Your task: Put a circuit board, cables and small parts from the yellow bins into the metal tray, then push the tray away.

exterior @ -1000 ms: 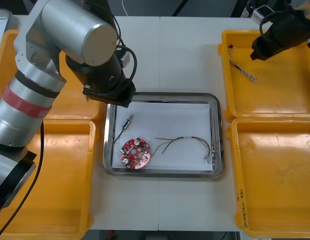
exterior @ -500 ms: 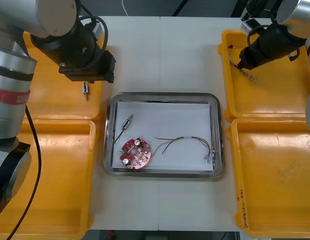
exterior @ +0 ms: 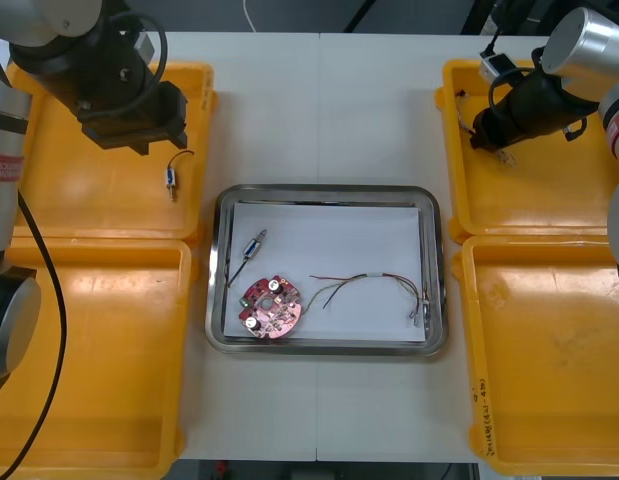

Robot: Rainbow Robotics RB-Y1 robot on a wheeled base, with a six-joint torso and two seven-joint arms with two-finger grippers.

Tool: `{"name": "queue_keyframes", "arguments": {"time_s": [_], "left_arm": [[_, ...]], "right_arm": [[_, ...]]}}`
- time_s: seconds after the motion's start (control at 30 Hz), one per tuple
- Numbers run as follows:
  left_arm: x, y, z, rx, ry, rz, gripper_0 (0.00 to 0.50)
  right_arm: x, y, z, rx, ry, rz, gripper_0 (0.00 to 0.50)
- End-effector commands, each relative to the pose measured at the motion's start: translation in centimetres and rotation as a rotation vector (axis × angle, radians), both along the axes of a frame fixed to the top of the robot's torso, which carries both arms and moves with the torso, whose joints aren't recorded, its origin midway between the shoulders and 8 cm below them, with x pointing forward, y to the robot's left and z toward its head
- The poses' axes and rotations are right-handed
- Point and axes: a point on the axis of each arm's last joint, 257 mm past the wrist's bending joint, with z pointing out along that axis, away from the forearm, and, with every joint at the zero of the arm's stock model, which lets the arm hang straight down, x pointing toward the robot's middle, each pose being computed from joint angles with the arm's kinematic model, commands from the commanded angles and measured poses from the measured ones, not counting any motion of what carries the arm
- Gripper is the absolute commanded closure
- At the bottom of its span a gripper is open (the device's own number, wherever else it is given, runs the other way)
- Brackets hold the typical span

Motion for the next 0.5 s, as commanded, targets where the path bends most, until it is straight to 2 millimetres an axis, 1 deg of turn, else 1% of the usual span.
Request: {"name": "queue_keyframes", "arguments": {"time_s": [0.03, 0.27, 0.37, 0.5], "left_arm": [[2.2, 2.0, 4.0, -0.014, -0.065, 0.067, 0.000], [3.8, 3.0, 3.4, -0.029, -0.063, 0.091, 0.000], [4.2, 3.4, 3.1, -0.026, -0.063, 0.095, 0.000], [4.4, 4.0, 2.1, -0.022, -0.037, 0.101, 0.000]], "right_arm": [[1.3, 2.3, 2.0, 0.025, -0.058, 0.046, 0.000], [1.0, 2.4, 1.2, 0.024, -0.046, 0.050, 0.000], [0.7, 2.0, 0.6, 0.019, -0.037, 0.048, 0.000], [0.5, 1.4, 0.0, 0.012, -0.030, 0.042, 0.000]]}}
